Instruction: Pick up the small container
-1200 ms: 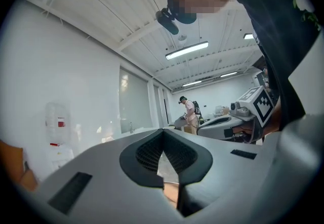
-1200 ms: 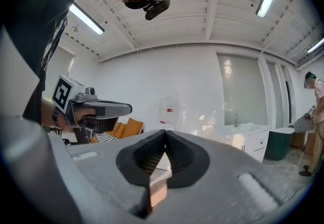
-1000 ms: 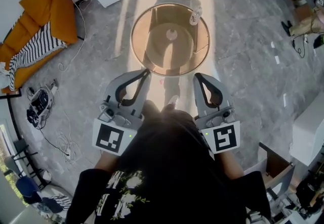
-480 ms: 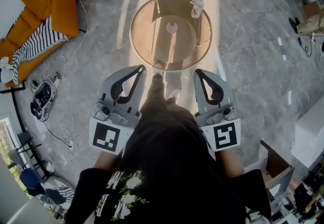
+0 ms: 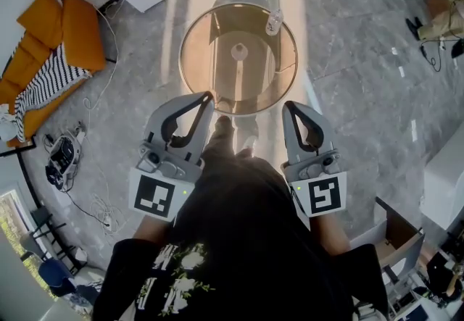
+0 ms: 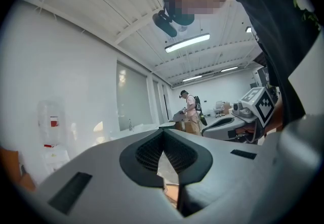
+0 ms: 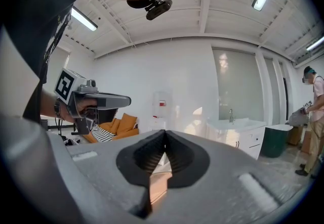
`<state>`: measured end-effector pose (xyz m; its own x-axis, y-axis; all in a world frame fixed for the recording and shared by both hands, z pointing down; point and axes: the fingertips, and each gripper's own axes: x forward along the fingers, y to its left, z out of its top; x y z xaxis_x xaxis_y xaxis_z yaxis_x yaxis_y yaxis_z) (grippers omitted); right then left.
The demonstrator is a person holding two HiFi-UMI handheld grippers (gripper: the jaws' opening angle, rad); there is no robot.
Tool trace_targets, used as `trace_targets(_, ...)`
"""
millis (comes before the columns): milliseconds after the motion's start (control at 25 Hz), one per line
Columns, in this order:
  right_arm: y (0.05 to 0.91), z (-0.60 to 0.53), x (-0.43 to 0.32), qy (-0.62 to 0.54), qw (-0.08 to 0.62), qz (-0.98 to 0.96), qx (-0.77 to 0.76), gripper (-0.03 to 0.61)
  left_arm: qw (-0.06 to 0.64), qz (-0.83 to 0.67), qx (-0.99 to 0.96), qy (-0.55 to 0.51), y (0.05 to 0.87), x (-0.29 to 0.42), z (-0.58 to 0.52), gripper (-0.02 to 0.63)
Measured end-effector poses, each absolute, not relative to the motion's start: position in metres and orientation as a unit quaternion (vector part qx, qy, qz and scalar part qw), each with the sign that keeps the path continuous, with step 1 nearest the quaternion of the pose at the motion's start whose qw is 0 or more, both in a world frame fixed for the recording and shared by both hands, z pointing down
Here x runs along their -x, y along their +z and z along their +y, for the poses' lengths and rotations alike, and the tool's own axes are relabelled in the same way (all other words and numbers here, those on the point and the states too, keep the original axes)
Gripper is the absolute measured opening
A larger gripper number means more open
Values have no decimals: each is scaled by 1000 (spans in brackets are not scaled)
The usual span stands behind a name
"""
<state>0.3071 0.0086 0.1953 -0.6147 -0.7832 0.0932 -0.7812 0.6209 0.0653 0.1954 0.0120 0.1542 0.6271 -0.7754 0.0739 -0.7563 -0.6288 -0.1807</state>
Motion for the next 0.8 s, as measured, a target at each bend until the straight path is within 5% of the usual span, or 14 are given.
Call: trace_targets(800,222,-117,-219,4,86,-890,-448,-5,26,386,920,-60,194,-109,-138,8)
